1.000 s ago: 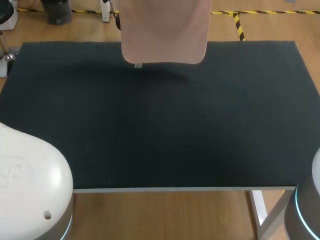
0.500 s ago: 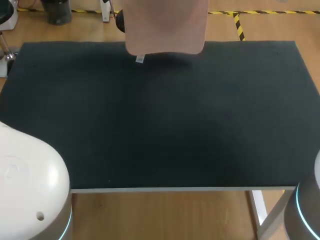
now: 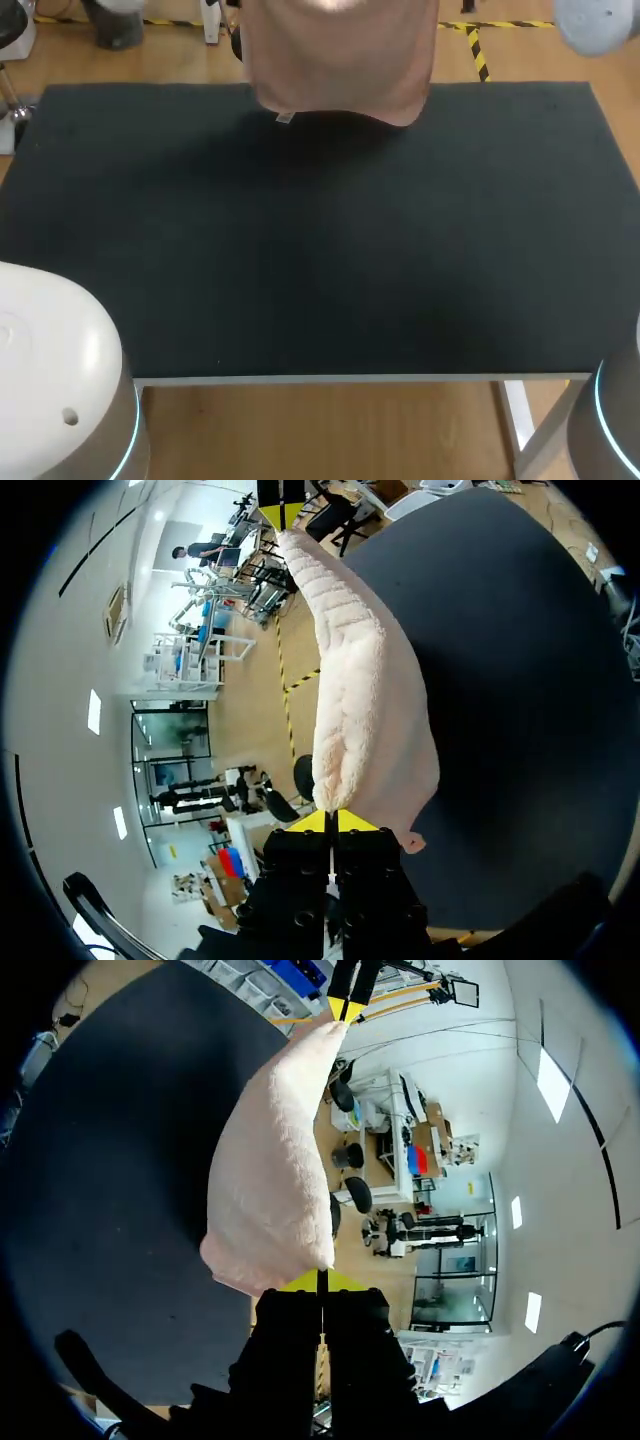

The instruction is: Fold the towel

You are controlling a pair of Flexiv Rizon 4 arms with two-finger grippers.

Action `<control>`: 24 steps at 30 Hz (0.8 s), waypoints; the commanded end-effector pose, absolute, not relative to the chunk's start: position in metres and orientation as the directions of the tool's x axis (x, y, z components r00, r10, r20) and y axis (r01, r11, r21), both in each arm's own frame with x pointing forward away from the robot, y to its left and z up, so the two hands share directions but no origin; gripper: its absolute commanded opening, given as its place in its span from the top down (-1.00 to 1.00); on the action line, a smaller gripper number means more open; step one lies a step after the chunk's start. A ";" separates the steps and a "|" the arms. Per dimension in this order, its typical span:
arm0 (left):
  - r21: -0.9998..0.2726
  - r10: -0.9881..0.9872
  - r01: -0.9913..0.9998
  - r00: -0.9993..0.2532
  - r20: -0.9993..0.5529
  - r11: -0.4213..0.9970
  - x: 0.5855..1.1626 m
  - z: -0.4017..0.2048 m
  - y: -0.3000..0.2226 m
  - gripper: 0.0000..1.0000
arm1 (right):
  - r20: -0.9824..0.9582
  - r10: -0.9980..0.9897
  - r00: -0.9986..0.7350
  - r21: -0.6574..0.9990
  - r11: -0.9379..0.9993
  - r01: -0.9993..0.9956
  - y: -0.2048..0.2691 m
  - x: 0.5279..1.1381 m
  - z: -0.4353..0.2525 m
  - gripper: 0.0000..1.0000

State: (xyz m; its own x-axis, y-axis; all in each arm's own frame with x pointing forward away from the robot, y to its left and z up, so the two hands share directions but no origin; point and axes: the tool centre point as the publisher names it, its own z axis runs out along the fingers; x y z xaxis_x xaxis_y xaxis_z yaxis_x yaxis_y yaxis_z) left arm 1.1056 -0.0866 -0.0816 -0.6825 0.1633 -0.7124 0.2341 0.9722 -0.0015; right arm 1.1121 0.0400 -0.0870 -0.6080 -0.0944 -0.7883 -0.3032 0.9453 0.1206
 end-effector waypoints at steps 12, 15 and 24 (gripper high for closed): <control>-0.084 0.119 0.240 -0.718 -0.686 0.967 0.996 -0.109 -0.080 1.00 | -0.742 -0.067 -0.667 0.173 0.942 -0.287 0.033 1.028 -0.118 1.00; -0.098 0.107 0.231 -0.734 -0.671 0.968 0.984 -0.116 -0.080 1.00 | -0.734 -0.068 -0.676 0.170 0.945 -0.280 0.032 1.018 -0.124 1.00; -0.144 0.075 0.193 -0.810 -0.581 0.971 0.967 -0.151 -0.083 1.00 | -0.666 -0.069 -0.742 0.183 0.950 -0.253 0.032 0.991 -0.159 1.00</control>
